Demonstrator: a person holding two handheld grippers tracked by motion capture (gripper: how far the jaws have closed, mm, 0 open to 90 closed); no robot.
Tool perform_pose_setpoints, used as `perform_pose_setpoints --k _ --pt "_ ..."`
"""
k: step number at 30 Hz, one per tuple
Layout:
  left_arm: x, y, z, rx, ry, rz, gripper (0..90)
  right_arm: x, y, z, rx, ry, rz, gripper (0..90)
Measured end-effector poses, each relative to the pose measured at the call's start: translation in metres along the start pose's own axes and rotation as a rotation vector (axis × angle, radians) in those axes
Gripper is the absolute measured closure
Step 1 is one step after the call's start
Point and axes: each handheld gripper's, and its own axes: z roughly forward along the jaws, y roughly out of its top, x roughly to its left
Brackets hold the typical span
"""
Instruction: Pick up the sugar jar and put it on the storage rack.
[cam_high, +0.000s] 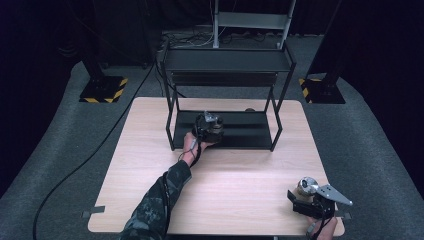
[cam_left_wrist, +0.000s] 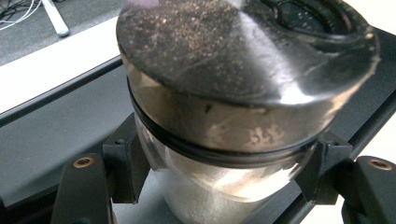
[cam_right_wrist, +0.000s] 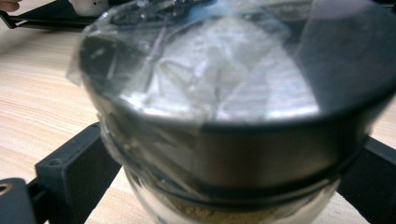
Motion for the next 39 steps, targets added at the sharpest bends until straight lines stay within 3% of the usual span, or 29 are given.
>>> perform_pose_setpoints --k 8,15,28,39 --pt "-0.001 0.000 0.004 -0.007 -0.014 -0.002 30.1 0.000 0.000 0.000 -0.001 0.000 -0.001 1.2" --pt "0.005 -0.007 0.008 -0.033 -0.037 -0.068 30.1 0.000 -0.001 0.000 -0.003 0.000 -0.001 1.2" --pt "-0.004 -0.011 0.015 -0.067 -0.024 -0.081 30.0 0.000 0.000 0.000 -0.001 -0.001 -0.003 1.2" --pt "-0.004 -0.007 0.018 -0.059 -0.023 -0.074 30.0 0.000 0.000 0.000 -0.001 0.001 -0.005 1.2"
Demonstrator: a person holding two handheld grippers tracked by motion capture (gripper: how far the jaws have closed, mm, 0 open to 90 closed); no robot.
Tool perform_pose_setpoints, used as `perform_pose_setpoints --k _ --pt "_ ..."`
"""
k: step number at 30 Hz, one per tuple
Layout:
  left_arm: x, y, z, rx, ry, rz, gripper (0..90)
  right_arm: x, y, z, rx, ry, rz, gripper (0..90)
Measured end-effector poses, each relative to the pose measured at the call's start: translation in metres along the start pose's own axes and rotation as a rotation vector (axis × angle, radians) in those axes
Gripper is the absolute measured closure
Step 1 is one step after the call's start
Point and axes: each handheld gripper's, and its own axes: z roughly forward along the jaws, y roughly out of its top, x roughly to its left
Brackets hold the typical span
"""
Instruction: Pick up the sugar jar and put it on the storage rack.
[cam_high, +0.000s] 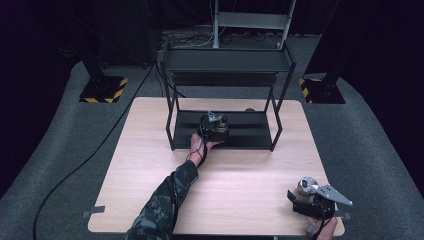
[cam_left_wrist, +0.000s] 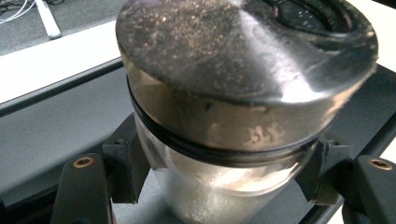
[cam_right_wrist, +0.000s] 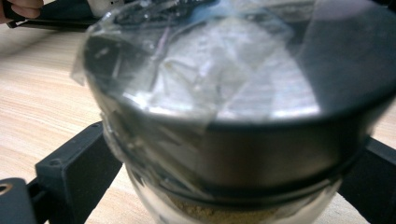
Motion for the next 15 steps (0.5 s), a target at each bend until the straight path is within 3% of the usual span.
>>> perform_pose_setpoints --k 15 --pt "0.0010 -0.0007 -0.0007 -0.003 -0.003 -0.007 29.6 -0.0003 0.0002 0.0001 0.001 0.001 0.001 1.2"
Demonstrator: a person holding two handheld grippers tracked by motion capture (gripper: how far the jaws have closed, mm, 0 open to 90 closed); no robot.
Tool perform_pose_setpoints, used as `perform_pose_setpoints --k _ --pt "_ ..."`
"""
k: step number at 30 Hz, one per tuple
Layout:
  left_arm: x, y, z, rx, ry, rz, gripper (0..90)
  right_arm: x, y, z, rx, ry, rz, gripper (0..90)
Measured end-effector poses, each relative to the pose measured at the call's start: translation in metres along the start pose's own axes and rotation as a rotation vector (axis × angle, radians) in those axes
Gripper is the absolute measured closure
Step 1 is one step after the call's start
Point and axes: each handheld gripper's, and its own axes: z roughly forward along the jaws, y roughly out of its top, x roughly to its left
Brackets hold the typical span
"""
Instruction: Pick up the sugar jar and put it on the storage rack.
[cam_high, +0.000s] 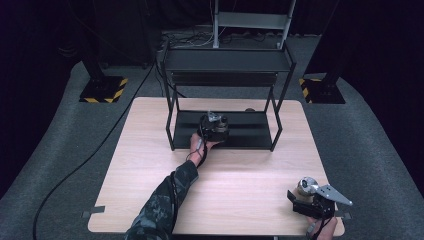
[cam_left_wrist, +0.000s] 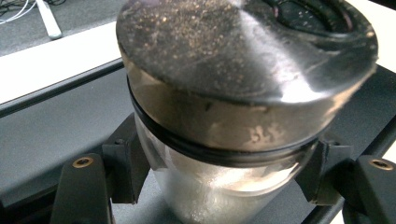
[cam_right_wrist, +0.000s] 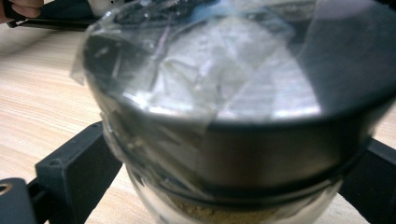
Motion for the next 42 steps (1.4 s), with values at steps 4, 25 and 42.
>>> perform_pose_setpoints --k 4,25,42 --pt "0.003 0.006 -0.004 0.022 -0.020 -0.013 24.0 0.000 0.000 0.000 0.000 0.000 0.000 1.2" --pt "-0.014 0.007 -0.051 0.199 -0.004 0.074 0.1 0.001 0.000 0.000 0.003 -0.006 -0.001 1.2" --pt "-0.049 -0.084 -0.143 0.201 0.071 0.058 0.1 0.002 0.000 0.000 -0.002 -0.016 0.002 1.1"
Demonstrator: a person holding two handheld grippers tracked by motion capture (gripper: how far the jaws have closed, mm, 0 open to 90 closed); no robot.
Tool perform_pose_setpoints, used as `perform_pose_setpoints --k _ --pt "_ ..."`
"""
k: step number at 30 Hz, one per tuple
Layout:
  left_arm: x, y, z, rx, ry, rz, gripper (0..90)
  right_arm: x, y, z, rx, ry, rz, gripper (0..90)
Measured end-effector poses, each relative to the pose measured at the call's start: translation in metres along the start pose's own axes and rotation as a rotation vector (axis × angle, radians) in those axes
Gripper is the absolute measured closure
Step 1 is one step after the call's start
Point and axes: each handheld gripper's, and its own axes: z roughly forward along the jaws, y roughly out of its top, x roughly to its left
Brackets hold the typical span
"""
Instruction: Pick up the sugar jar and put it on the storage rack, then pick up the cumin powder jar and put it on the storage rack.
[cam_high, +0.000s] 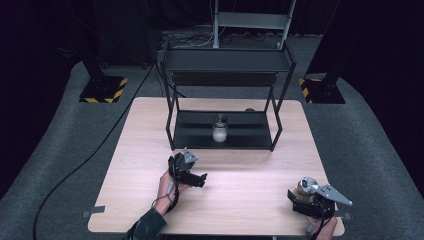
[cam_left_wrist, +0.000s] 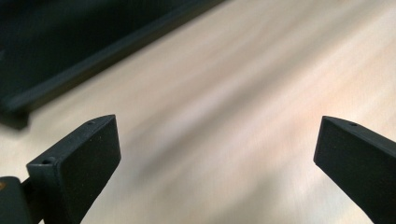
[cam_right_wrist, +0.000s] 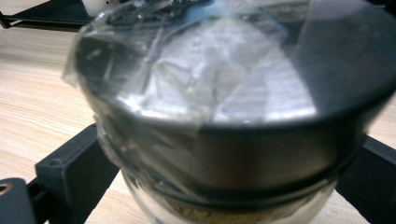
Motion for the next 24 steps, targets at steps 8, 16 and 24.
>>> perform_pose_setpoints --k 8,16,24 --pt "0.001 -0.027 -0.017 -0.012 0.042 -0.048 0.1 0.001 0.001 0.000 0.006 -0.004 0.001 1.2" --pt "0.004 -0.041 -0.017 -0.004 0.076 -0.090 0.1 0.001 0.002 0.001 0.011 -0.004 -0.004 1.2" --pt "0.004 -0.051 -0.015 0.006 0.084 -0.107 0.1 0.002 0.002 0.001 0.010 -0.004 -0.009 1.2"
